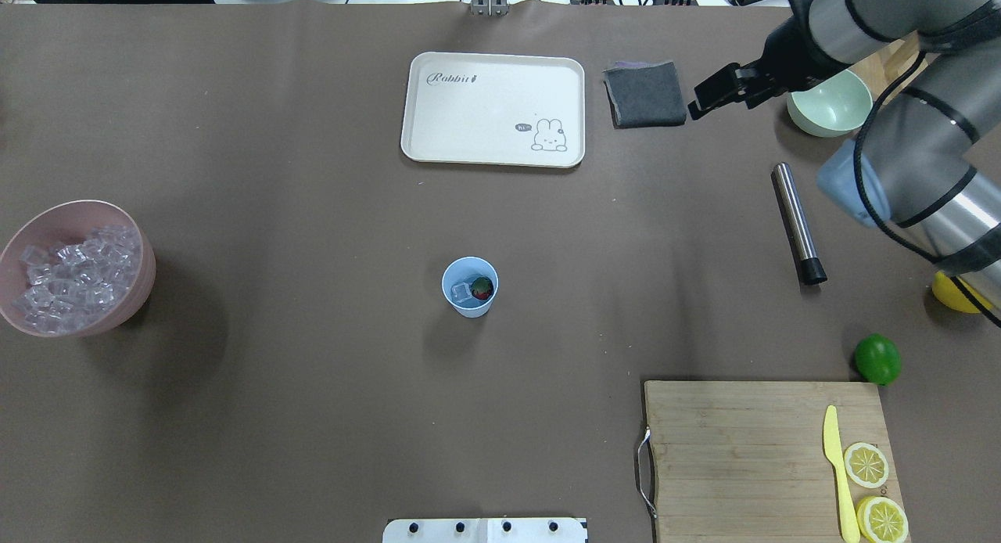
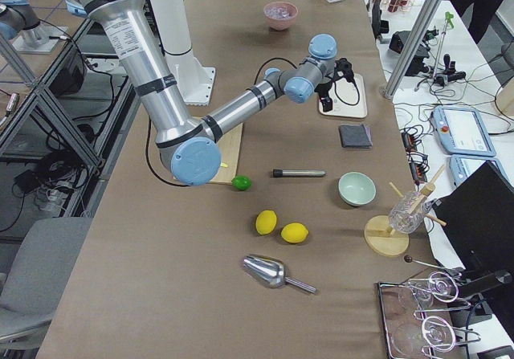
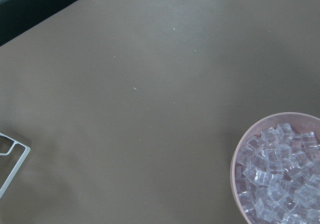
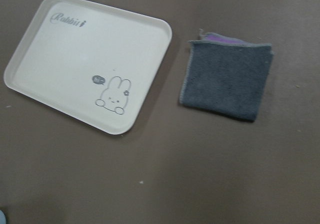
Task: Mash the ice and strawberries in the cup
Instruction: 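Move the right gripper toward the steel pestle near the green bowl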
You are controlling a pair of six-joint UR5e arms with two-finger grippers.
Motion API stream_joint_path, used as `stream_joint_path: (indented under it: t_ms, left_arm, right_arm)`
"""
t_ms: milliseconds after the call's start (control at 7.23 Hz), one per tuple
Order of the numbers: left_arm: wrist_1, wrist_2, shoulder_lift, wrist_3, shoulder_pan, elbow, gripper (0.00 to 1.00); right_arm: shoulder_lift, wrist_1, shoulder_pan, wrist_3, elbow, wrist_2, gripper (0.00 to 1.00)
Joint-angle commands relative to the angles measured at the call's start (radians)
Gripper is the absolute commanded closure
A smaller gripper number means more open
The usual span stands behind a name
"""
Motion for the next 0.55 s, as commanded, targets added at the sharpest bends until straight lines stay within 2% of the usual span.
stream_joint_path:
  t_ms: [0, 415]
  left_arm:
    - [0.002, 0.002, -0.019, -0.002, 0.0, -0.001, 0.03]
    - [0.002, 0.014, -0.038, 0.001, 0.0, -0.007, 0.03]
  right_arm:
    - [-0.013, -0.118, 0.047, -0.066, -0.019, 0.005, 0.0]
    - [-0.097, -0.183, 0.049, -0.066, -0.022, -0.056, 0.0]
